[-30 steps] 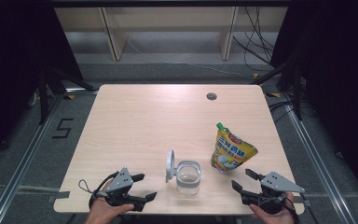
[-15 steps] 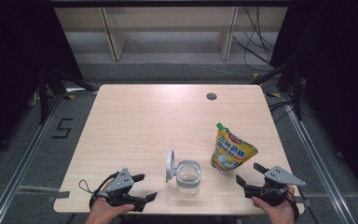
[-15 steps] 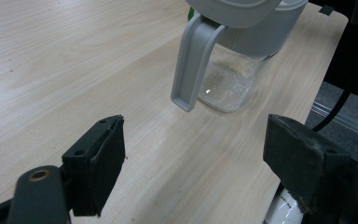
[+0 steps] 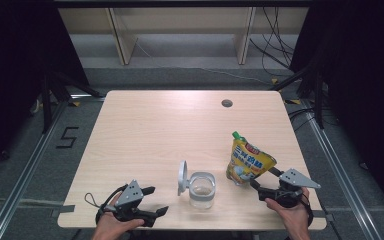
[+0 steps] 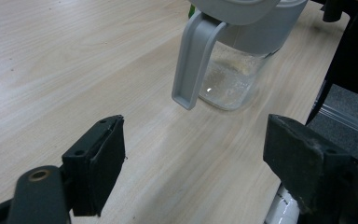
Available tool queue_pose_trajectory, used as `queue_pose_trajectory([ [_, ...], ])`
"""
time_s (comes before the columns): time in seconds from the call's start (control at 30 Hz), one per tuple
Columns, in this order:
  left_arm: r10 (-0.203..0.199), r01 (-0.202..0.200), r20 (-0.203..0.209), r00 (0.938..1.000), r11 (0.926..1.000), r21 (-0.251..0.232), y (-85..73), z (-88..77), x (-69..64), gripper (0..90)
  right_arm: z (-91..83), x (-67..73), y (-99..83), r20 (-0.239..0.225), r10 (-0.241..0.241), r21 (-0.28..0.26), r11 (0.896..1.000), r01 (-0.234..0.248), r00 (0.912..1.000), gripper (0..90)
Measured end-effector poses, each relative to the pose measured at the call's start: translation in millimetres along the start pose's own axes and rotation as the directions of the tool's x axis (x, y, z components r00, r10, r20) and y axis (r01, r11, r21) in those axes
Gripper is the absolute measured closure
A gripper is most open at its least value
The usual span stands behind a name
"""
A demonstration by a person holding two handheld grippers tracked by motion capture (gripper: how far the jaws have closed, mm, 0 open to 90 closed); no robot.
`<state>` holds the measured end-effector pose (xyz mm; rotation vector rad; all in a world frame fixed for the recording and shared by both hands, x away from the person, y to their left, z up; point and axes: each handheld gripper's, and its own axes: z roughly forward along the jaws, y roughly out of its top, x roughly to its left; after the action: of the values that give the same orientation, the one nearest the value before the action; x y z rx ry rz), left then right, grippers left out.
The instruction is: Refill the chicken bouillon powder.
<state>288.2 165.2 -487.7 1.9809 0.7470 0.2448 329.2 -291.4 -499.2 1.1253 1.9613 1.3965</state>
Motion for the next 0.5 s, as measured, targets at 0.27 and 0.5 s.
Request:
queue_pose_trajectory([
  [0.27, -0.002, 0.002, -0.006, 1.0000, 1.0000, -0.007, -0.5, 0.0, -0.2, 20.2, 12.8, 1.9, 1.2, -0.025, -0.026, -0.031, 0.999, 0.025, 0.9993, 15.8],
  [0.5, 0.025, -0.025, -0.006, 0.9997, 0.9997, -0.005, 0.0, -0.9, 1.5, 20.2, 23.9, 2.8, 2.0, -0.056, -0.016, -0.062, 0.998, 0.012, 0.9983, 16.0],
])
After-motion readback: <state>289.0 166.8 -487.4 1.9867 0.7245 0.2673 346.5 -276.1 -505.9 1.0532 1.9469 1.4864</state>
